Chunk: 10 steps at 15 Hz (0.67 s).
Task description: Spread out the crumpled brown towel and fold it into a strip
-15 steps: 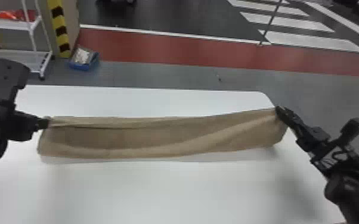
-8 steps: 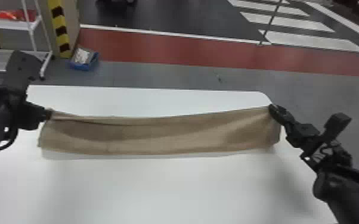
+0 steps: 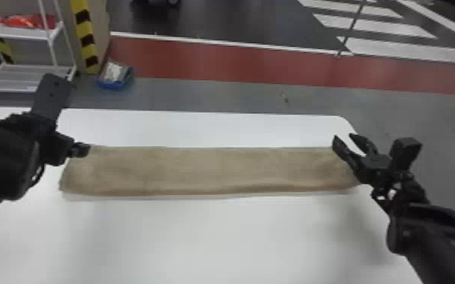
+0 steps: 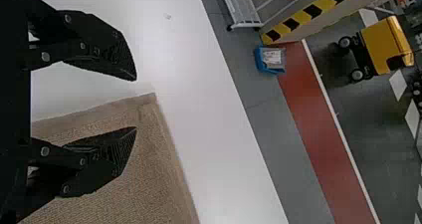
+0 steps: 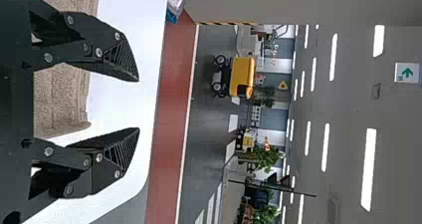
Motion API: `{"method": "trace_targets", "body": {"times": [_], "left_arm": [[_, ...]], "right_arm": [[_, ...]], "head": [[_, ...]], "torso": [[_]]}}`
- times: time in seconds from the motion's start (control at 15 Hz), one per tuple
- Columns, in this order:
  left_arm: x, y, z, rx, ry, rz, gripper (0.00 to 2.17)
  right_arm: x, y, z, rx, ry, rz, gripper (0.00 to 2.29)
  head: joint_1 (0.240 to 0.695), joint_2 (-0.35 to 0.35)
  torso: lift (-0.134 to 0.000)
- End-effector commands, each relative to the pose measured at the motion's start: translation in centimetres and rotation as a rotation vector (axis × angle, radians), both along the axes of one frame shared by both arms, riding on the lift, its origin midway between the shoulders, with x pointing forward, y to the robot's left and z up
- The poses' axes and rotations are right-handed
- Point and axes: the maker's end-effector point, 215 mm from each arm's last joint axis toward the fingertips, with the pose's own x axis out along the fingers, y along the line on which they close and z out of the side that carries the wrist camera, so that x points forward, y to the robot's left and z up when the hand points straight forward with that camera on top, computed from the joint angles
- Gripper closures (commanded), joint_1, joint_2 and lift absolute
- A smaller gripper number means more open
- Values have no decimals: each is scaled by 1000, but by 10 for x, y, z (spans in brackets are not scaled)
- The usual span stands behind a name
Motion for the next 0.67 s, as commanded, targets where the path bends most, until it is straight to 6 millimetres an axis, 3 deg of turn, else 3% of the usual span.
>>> {"method": "trace_targets", "body": {"times": [0.0,0.33,0.4,0.6], "left_arm": [[9,-1,3,6,-35,-15,-2],[-3,5,2,-31,-75,-8,-2],[-5,16,0,-54,-80,13,-2],[-7,26,7,-215,-126,17,66]], "right_arm": [[0,2,-1,-6,3,9,60],[-21,-4,1,0,-35,22,60],[-25,-6,5,7,-42,47,60],[-32,-5,17,-3,-52,113,60]], "head": [[695,-201],[695,-199],[695,-200],[695,-192]], "torso": [[-123],[-123],[-123],[-123]]}}
